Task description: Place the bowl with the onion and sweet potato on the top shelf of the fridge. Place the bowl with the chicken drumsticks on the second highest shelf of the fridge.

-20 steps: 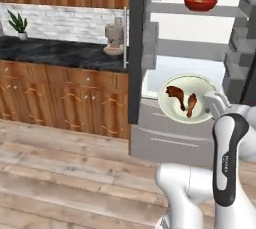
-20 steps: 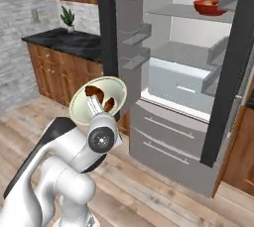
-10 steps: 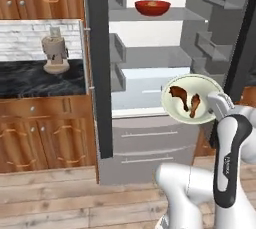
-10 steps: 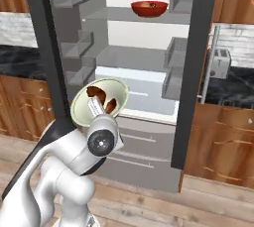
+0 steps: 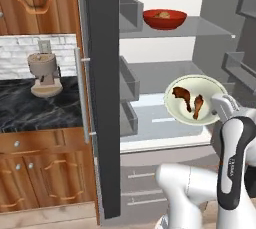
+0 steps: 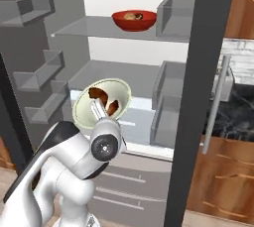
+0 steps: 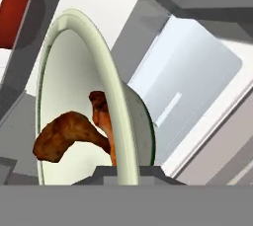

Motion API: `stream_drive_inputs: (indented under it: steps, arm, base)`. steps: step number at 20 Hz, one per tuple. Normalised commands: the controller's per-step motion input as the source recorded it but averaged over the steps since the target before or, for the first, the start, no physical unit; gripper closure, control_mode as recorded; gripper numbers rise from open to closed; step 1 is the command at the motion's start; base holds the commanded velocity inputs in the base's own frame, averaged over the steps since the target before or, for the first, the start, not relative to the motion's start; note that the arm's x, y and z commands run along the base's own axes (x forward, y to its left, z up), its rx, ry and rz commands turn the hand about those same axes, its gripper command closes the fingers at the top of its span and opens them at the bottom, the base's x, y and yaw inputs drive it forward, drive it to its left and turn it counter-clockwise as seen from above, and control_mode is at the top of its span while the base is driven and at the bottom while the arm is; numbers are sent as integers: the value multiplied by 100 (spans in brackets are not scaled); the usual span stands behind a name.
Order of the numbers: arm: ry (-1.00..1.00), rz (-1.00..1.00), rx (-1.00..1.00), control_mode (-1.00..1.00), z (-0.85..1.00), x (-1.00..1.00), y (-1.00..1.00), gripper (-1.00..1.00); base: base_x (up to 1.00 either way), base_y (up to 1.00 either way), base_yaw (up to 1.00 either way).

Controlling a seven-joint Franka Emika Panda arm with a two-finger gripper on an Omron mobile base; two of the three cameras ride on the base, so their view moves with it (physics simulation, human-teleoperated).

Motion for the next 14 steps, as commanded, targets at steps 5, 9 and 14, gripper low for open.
stream_drive_inputs:
  steps: [5, 9, 14]
  arm:
    - [2, -3, 0, -100, 0, 20, 4, 100]
    - [5, -24, 4, -100, 1, 100, 39, 100]
    - [9, -21, 29, -100, 4, 83, 22, 100]
  base:
    - [80, 10, -7]
    - [0, 0, 0]
    - [0, 0, 0]
